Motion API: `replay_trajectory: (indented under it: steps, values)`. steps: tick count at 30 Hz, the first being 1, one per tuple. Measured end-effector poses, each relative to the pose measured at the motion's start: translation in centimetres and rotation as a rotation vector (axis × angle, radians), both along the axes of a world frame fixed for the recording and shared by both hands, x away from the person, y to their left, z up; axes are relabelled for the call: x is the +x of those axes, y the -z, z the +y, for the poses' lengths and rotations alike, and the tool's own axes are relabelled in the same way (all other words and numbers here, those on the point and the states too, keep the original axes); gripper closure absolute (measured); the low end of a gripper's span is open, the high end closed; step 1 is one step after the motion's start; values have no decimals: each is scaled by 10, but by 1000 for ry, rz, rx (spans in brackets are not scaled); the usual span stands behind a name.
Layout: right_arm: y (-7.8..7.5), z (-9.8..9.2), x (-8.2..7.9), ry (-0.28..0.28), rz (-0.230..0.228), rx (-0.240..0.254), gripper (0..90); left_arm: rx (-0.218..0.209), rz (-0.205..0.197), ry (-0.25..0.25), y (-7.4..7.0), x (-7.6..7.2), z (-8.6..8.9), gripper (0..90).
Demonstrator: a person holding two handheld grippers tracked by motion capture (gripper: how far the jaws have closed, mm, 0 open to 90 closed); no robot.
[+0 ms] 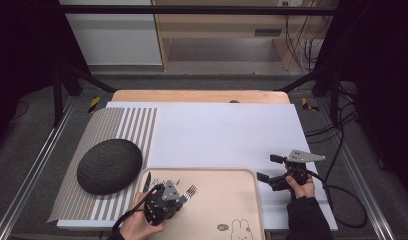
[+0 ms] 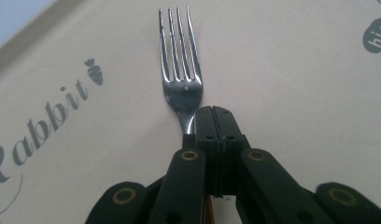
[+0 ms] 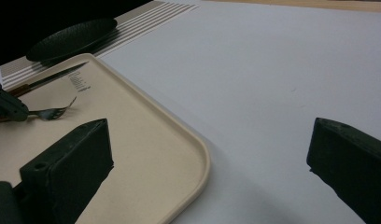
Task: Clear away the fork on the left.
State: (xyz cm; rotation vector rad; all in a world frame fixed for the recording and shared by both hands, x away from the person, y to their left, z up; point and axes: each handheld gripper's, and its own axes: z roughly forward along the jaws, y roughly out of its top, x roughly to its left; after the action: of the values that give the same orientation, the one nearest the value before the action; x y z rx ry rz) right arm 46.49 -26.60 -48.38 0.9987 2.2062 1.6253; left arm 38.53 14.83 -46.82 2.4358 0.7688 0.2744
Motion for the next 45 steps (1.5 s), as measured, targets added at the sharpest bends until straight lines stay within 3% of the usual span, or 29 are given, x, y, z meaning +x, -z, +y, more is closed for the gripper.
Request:
replay_trajectory:
  steps: [6, 18, 32, 45]
  values:
    - [0, 0, 0, 0, 0, 3, 4, 12, -13, -16, 1, 2, 3, 899]
    - [0, 0, 0, 0, 1, -1, 4, -2, -10, -56, -2, 8, 16, 899]
    - [0, 0, 0, -1, 0, -1, 4, 33, -11, -84, 1, 11, 21, 900]
    - [0, 0, 0, 0, -2, -2, 4, 41, -15, -128, 1, 13, 33, 900]
